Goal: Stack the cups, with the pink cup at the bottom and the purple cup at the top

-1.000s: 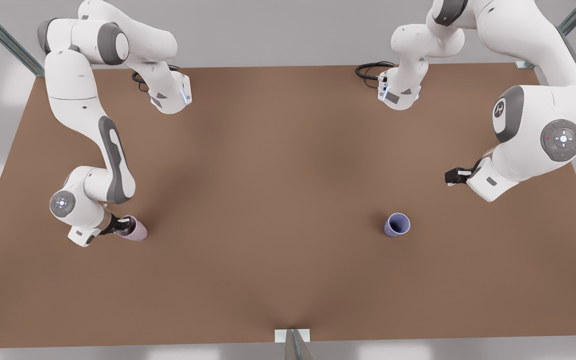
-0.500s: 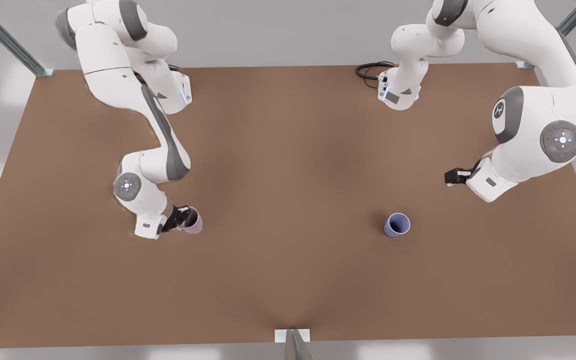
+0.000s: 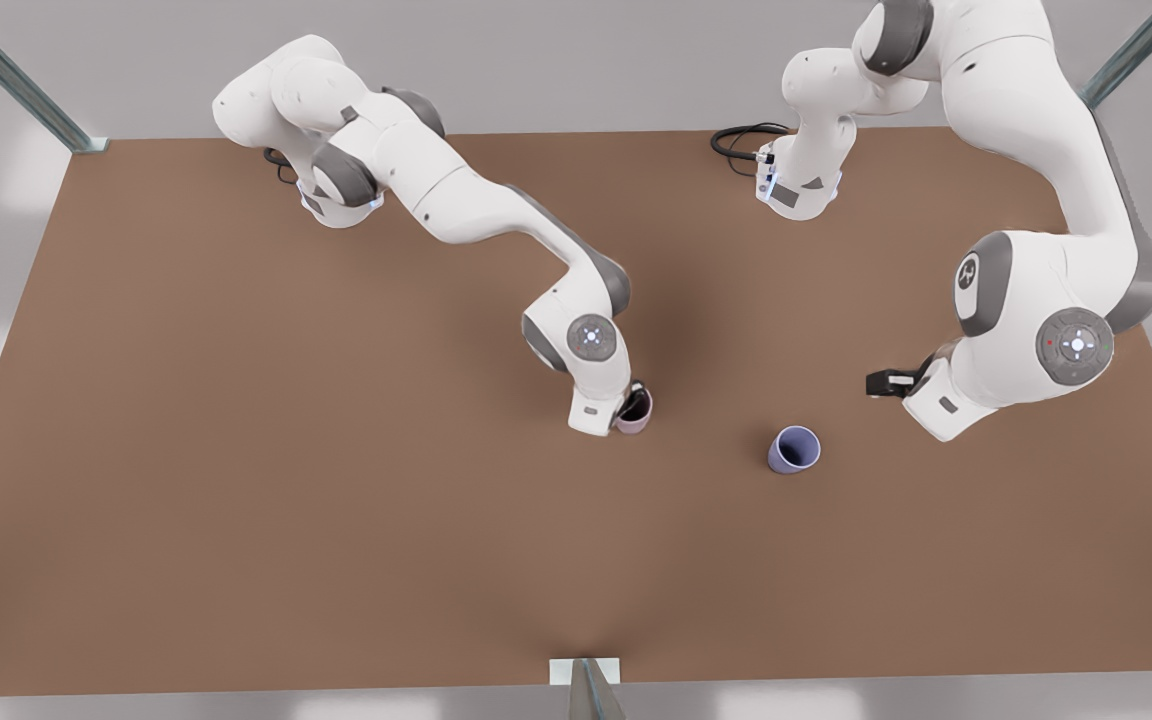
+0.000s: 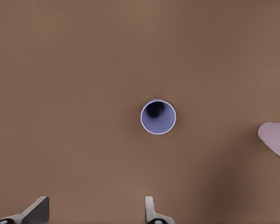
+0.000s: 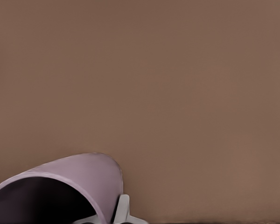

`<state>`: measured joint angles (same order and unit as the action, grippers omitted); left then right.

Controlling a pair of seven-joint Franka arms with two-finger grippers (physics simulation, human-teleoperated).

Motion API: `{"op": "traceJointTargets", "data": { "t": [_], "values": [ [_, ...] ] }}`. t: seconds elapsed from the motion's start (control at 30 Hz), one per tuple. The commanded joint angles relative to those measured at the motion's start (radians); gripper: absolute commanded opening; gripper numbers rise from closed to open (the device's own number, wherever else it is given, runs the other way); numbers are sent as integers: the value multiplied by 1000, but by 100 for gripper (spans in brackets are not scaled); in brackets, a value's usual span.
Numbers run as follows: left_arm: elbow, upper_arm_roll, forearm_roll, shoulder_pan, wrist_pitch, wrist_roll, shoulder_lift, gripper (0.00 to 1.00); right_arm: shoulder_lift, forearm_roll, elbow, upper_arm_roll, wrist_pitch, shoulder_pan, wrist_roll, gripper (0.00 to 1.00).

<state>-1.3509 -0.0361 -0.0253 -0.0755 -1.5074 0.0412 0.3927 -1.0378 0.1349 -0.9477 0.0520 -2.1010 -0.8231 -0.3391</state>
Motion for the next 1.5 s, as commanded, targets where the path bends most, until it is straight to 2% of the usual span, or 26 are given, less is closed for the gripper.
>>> {"op": "traceJointTargets", "data": {
  "t": [0.0, 0.03, 0.13, 0.2, 0.23, 0.5, 0.63, 0.67, 0.7, 0.73, 0.77, 0.8, 0.87, 0.9, 0.97, 1.03, 1.07, 1.13, 1.2, 1.33, 1.43, 1.47],
  "values": [
    [-57, -1, 36, -6, -215, 0, 15, 100, -2, -6, 1, 8, 29, -1, -630, 29],
    [-65, -1, 50, -21, -260, 0, 48, 100, -4, -5, 1, 9, 27, -1, -630, 36],
    [-73, -1, 53, -49, -375, 0, 127, 100, -19, -5, 4, 11, 16, 1, -629, 36],
    [-192, -1, 54, -49, -482, 2, 106, 100, -19, -5, 3, 11, 16, 4, -629, 41],
    [-203, -1, 74, -52, -517, 2, 114, 100, -18, -1, 3, 11, 22, 4, -629, 43],
    [-286, 2, 74, -52, -556, -6, 126, 100, 44, 48, -32, 40, 35, -8, -626, 49],
    [-317, 12, 74, -50, -559, -15, 129, 100, 140, 112, -57, 66, 97, -7, -597, 52],
    [-317, 13, 74, -50, -559, -15, 133, 100, 208, 173, -115, 97, 102, -4, -546, 53],
    [-324, 13, 74, -50, -559, -15, 137, 100, 313, 173, -190, 121, 137, 34, -445, 60],
    [-355, 15, 74, -50, -589, -15, 135, 100, 419, 155, -247, 114, 185, 123, -382, 75],
    [-360, 15, 74, -49, -596, -15, 137, 100, 550, 120, -388, 109, 203, 194, -227, 91],
    [-364, 15, 74, -49, -594, -17, 137, 100, 628, 77, -456, 101, 268, 291, -190, 100],
    [-375, 16, 74, -44, -596, -17, 138, 100, 765, 52, -542, 101, 384, 487, -15, 100],
    [-375, 15, 74, -43, -597, -17, 144, 100, 789, -110, -519, 98, 463, 544, 48, 100],
    [-375, 16, 74, -38, -596, -17, 155, 100, 846, -130, -517, 0, 516, 740, 207, 100],
    [-375, 16, 74, -35, -596, -17, 163, 100, 846, -138, -513, -17, 519, 791, 307, 100],
    [-373, 16, 74, -35, -596, -17, 169, 90, 815, -138, -451, -15, 561, 791, 341, 100],
    [-373, 18, 74, -35, -602, -17, 179, 75, 817, -146, -448, -4, 555, 795, 356, 100],
    [-373, 18, 74, -35, -616, -17, 190, 70, 822, -141, -424, 8, 558, 795, 377, 100],
    [-373, 16, 74, -35, -631, -17, 207, 68, 822, -130, -396, 8, 562, 794, 377, 100],
    [-372, 16, 76, -35, -639, -15, 213, 38, 820, -140, -395, 6, 565, 794, 378, 100],
    [-372, 16, 76, -35, -637, -14, 213, 33, 820, -140, -395, 8, 567, 795, 376, 100]
  ]
}}
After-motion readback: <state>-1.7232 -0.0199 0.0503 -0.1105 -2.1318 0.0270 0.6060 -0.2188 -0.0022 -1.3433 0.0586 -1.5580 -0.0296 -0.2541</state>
